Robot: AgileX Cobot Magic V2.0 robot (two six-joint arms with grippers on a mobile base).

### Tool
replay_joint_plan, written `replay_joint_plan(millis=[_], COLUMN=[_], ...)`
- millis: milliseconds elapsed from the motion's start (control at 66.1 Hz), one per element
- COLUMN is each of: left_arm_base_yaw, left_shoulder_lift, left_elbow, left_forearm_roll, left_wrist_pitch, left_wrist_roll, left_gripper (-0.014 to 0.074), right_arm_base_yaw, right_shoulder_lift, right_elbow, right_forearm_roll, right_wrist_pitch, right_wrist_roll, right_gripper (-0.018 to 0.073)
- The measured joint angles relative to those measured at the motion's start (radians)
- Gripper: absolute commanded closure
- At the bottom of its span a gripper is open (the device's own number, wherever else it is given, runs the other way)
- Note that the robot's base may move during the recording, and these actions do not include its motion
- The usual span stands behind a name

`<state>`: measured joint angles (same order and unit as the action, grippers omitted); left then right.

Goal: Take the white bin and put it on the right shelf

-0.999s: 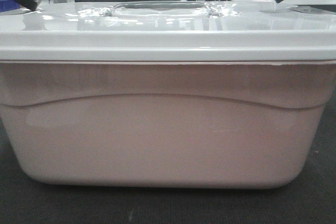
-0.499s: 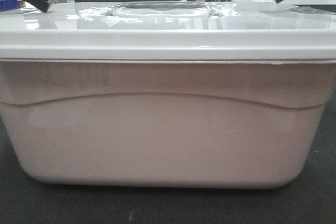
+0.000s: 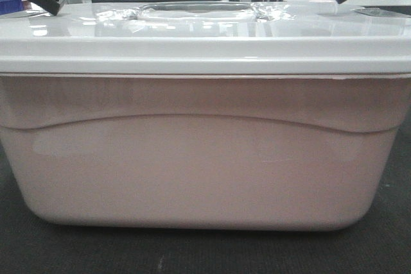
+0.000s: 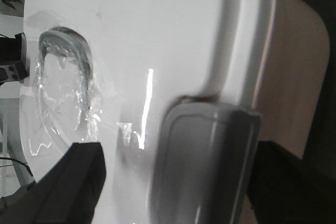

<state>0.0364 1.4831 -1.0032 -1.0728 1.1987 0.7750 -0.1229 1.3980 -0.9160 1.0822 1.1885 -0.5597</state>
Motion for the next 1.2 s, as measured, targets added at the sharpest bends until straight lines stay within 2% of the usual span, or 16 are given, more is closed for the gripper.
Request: replay_joint_plan(millis=[242, 288, 454, 530, 1196], left_arm_base_yaw=[0.0, 0.0, 0.0, 0.002, 0.003], left_shoulder_lift=[0.0, 0.0, 0.0, 0.0, 0.0], left_elbow=[0.0, 0.0, 0.0, 0.0, 0.0], left_forearm_roll=[0.0, 0.0, -0.004, -0.004, -0.004], left_wrist_pitch=[0.0, 0.0, 0.0, 0.0, -0.002], left_wrist_roll=[-0.002, -0.002, -0.006, -0.013, -0.024], left_gripper=[0.0238, 0.0258, 0.0339, 0.0347, 0.0349], right_arm_base_yaw=[0.0, 0.0, 0.0, -0.002, -0.008], right_shoulder_lift=[0.0, 0.0, 0.0, 0.0, 0.0], right_elbow=[0.0, 0.0, 0.0, 0.0, 0.0], right_forearm_roll=[0.0, 0.0, -0.01, -0.017, -0.017], right_wrist_pitch=[0.0, 0.0, -0.002, -0.006, -0.006], right_wrist_roll=[0.002, 0.002, 0.002, 0.004, 0.015], right_gripper=[-0.0051, -0.0027, 0.0159, 0.0192, 0.02])
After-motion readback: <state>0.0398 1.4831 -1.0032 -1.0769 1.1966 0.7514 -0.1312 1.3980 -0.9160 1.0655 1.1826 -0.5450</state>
